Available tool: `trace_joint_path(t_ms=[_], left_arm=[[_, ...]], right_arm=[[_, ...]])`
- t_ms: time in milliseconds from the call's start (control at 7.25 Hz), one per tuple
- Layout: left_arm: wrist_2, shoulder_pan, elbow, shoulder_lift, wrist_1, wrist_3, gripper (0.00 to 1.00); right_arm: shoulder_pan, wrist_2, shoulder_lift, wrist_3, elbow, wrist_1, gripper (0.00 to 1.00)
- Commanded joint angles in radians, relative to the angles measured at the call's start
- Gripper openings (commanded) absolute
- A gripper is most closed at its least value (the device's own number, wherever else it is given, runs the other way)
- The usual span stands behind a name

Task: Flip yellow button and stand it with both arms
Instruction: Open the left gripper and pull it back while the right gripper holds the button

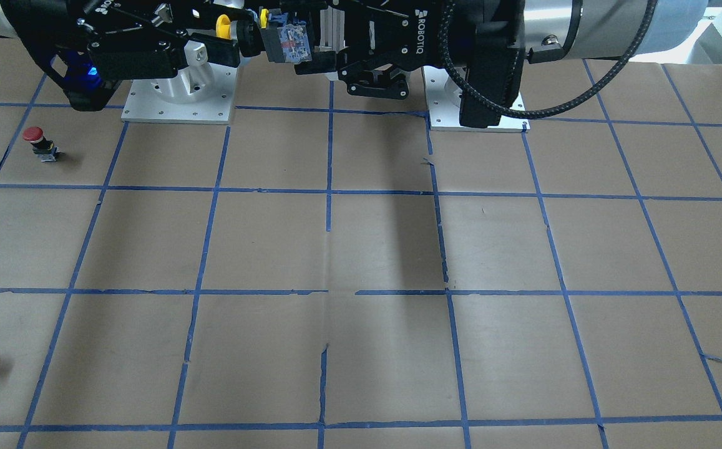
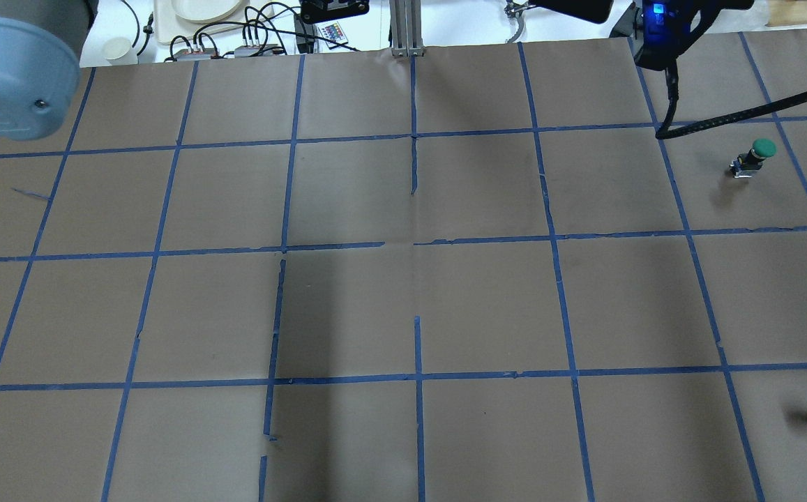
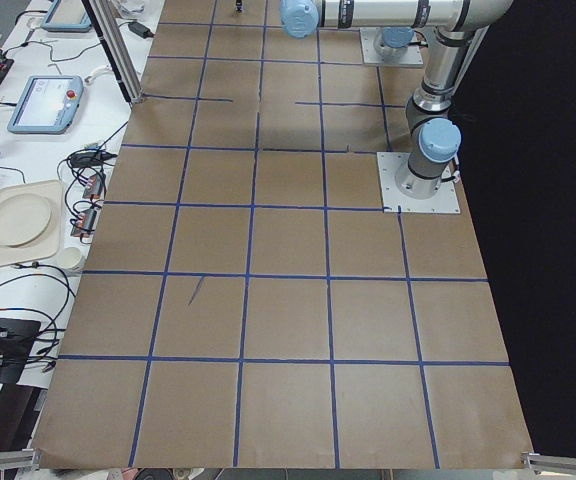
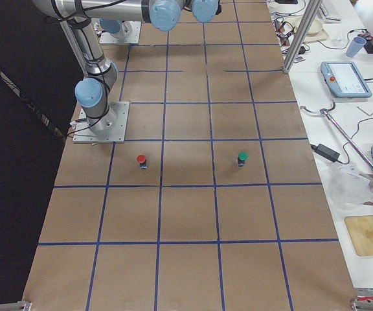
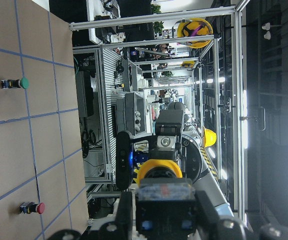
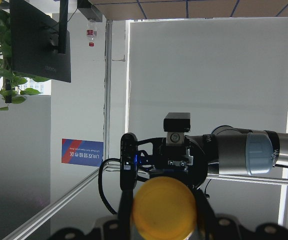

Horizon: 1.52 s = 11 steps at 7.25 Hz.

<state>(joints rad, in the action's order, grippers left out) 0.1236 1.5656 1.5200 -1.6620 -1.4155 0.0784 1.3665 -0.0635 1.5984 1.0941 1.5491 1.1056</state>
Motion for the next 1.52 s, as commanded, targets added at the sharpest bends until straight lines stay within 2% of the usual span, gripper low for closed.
trace_joint_path(t_ms=[0,138,414,552,828,966,1103,1241,1379], left_arm=[[0.004,-0.007,-0.004,0.001,0.001,0.030,0.99],[0.011,-0.018,-0.018,-0.001,-0.002,0.056,0.99],[0.236,-0.027,-0.035,0.004,0.001,0.080,0.99],[0.355,-0.030,-0.043,0.004,0.000,0.080,0.99],[0.726,-0.018,-0.075,-0.005,-0.006,0.078,0.99],[0.904,-0.003,-0.080,-0.004,-0.035,0.061,0.99],[1.085,0.022,-0.087,-0.010,-0.064,0.049,0.99],[1.222,0.039,-0.077,0.004,-0.066,0.041,0.99],[1.311,0.040,-0.064,0.008,-0.097,-0.027,0.99]], right_arm=[[-0.007,0.002,-0.003,0.003,-0.001,0.002,0.08],[-0.015,-0.005,-0.006,0.006,-0.003,0.008,0.08],[-0.096,-0.053,-0.008,0.004,-0.003,0.019,0.08],[-0.133,-0.109,-0.008,-0.006,-0.004,0.026,0.08],[-0.135,-0.368,-0.009,-0.028,-0.003,0.146,0.08],[-0.136,-0.498,-0.009,-0.145,-0.001,0.148,0.08],[-0.136,-0.665,-0.009,-0.301,-0.001,0.131,0.08],[-0.136,-0.788,-0.006,-0.451,-0.001,0.129,0.08],[-0.136,-0.938,-0.008,-0.629,0.000,0.128,0.08]])
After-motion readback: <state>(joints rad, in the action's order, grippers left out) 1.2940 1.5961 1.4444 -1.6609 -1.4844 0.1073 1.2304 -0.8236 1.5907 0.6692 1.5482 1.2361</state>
